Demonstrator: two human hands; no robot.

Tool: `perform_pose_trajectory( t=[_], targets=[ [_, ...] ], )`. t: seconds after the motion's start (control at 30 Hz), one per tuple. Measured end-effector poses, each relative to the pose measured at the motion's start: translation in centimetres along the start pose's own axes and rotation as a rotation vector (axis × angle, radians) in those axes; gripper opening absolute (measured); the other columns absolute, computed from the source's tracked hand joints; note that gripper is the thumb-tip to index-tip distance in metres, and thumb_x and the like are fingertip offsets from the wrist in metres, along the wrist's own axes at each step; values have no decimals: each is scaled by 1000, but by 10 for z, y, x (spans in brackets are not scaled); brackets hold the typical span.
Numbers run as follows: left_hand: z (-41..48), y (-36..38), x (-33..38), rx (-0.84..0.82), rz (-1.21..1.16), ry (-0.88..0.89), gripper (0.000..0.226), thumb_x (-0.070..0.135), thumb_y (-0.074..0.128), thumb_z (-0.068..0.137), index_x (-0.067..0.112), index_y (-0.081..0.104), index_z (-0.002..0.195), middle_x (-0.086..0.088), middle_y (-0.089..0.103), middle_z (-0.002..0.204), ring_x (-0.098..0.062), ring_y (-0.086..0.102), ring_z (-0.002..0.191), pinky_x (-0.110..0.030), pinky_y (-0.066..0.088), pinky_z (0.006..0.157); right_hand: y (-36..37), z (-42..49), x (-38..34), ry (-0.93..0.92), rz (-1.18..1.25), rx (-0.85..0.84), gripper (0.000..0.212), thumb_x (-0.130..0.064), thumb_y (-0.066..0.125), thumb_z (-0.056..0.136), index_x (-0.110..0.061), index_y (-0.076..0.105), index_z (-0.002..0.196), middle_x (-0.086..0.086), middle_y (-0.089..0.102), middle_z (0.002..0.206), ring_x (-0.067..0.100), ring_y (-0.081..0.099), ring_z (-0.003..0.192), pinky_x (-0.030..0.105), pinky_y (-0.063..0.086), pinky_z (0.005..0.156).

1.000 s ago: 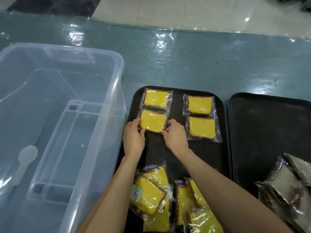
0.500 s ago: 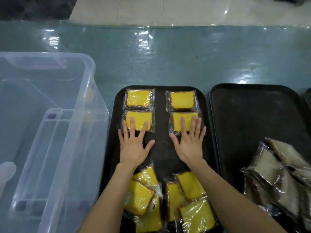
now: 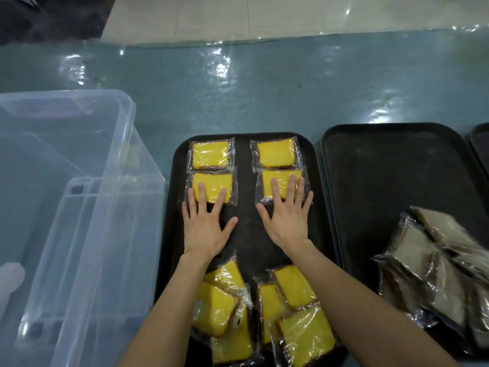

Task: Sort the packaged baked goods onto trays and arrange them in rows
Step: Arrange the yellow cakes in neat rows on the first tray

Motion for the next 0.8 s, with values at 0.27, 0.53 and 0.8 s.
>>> perform_pose_trajectory(
  t=[0.27, 0.53, 0.8],
  targets=[
    [-14, -1, -6, -53, -17, 7, 83, 74, 37, 106, 43, 0, 174, -14, -13, 182, -40, -15, 167, -62, 10, 135, -18, -19, -3, -53, 84, -42, 77, -71, 23, 110, -30, 14, 174, 19, 2, 181, 40, -6, 167, 69, 1, 130],
    [-56, -14, 84, -12, -78, 371, 63, 47, 49, 112, 33, 31, 171, -5, 14, 183, -23, 9, 169, -50, 19, 137, -26, -75, 49, -58, 235, -19, 58, -47, 44, 114, -21, 43, 165, 6, 33, 176, 23, 18, 167, 46, 14, 136],
    [-15, 28, 134, -117, 157, 426, 78, 64, 26, 112, 29, -4, 175, -9, -18, 182, -28, -18, 168, -53, 6, 137, -12, -87, 74, -93, 223, -181, 62, -48, 33, 117, -20, 26, 172, 2, 13, 182, 17, 3, 168, 30, -1, 129]
  ],
)
Point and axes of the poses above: each hand's wrist, its own z-axis towards the middle knuckle, its own y-axis out of the palm, x = y × z, the point moved 8 cm from there along z, towards the middle knuckle
